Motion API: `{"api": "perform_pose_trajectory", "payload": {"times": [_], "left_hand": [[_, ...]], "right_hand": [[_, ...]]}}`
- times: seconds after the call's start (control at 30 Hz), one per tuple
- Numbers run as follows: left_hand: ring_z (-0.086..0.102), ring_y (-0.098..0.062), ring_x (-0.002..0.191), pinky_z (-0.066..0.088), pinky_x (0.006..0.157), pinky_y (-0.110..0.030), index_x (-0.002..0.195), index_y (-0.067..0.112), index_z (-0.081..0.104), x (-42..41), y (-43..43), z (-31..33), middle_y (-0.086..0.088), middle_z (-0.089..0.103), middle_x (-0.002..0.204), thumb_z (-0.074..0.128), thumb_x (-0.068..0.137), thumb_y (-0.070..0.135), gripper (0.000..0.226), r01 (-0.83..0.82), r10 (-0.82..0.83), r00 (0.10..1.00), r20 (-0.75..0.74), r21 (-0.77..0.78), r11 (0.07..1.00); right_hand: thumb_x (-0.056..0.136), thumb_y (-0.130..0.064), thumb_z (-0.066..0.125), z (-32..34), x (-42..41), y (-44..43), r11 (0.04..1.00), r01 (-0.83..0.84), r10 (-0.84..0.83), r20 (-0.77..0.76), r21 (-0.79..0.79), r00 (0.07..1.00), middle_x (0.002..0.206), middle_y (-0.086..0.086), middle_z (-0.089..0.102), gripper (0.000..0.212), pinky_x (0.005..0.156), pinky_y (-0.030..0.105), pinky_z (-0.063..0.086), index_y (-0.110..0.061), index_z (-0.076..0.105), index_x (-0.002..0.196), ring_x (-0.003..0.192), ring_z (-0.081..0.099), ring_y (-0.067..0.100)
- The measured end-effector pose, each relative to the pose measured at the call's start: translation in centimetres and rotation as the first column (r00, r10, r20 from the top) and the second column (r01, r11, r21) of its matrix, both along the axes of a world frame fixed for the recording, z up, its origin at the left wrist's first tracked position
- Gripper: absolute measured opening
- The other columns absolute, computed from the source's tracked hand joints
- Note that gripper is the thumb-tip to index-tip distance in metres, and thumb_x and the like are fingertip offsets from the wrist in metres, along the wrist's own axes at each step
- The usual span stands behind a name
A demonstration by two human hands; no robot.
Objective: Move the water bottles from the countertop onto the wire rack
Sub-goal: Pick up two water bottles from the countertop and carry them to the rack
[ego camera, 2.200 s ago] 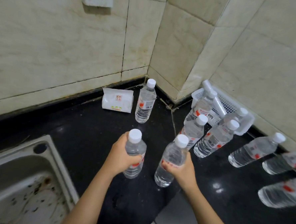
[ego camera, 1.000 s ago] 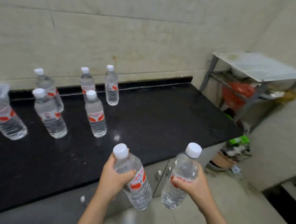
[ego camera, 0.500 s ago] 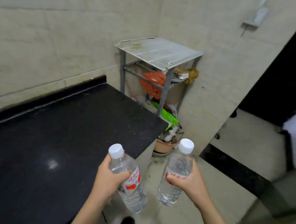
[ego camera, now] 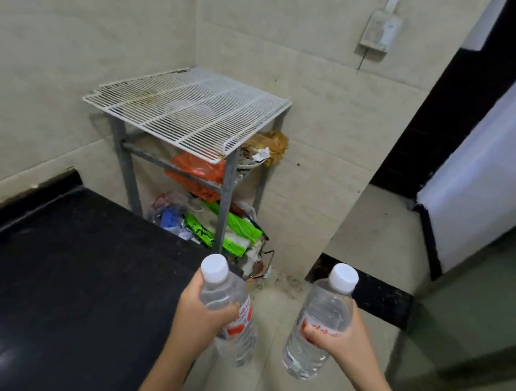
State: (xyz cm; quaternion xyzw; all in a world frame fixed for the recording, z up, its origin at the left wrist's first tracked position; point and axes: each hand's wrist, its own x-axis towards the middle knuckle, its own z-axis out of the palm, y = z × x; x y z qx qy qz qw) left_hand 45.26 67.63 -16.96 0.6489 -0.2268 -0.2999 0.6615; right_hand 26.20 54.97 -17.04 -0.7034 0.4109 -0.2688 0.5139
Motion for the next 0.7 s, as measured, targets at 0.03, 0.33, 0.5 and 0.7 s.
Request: {"api": "perform_pose_trajectory", "payload": {"times": [0.03, 0.33, 0.5, 0.7], "left_hand": [[0.066, 0.002, 0.066, 0.054, 0.059, -0.014, 0.085, 0.019, 0.06, 0.1, -1.2, 0.0, 0.017, 0.071, 0.069, 0.07, 0.065, -0.012, 0.039, 0.02, -0.02, 1.0, -0.001, -0.002, 1.0], [0.067, -0.001, 0.066, 0.054, 0.059, -0.015, 0.084, 0.02, 0.061, 0.5, -14.2, -0.2, 0.012, 0.073, 0.069, 0.072, 0.054, -0.002, 0.039, -0.025, 0.024, 1.0, -0.01, -0.022, 0.999], [0.066, -0.012, 0.073, 0.054, 0.064, -0.023, 0.092, 0.017, 0.06, 1.2, -21.3, 1.6, 0.001, 0.07, 0.079, 0.068, 0.047, 0.007, 0.046, -0.211, 0.214, 0.976, 0.039, -0.061, 0.976], [0.066, -0.015, 0.078, 0.052, 0.066, -0.027, 0.091, 0.024, 0.061, 2.7, -26.7, 5.3, 0.002, 0.068, 0.087, 0.075, 0.056, 0.003, 0.043, -0.404, 0.423, 0.899, 0.112, -0.159, 0.901]], "right_hand": [[0.05, -0.009, 0.082, 0.0, -0.1, -1.0, 1.0, 0.022, -0.022, 0.001, 0.004, 1.0, 0.086, -0.008, 0.069, 0.055, 0.072, 0.022, 0.049, -0.028, 0.056, 0.094, 0.083, 0.065, 0.0], [0.052, 0.003, 0.08, -0.3, 1.1, -15.4, 1.0, 0.0, 0.003, 0.099, -0.024, 0.995, 0.083, 0.001, 0.07, 0.053, 0.062, 0.011, 0.049, -0.017, 0.059, 0.096, 0.079, 0.067, 0.008], [0.057, 0.008, 0.079, 0.7, 3.8, -24.7, 0.99, -0.141, 0.142, 0.145, -0.016, 0.979, 0.083, -0.004, 0.069, 0.051, 0.061, 0.013, 0.048, -0.018, 0.056, 0.094, 0.077, 0.066, 0.007], [0.047, -0.011, 0.084, 4.2, 7.7, -33.7, 0.952, -0.307, 0.299, 0.224, 0.0, 0.927, 0.086, -0.014, 0.072, 0.06, 0.057, 0.011, 0.049, -0.025, 0.056, 0.098, 0.078, 0.067, 0.002]]}}
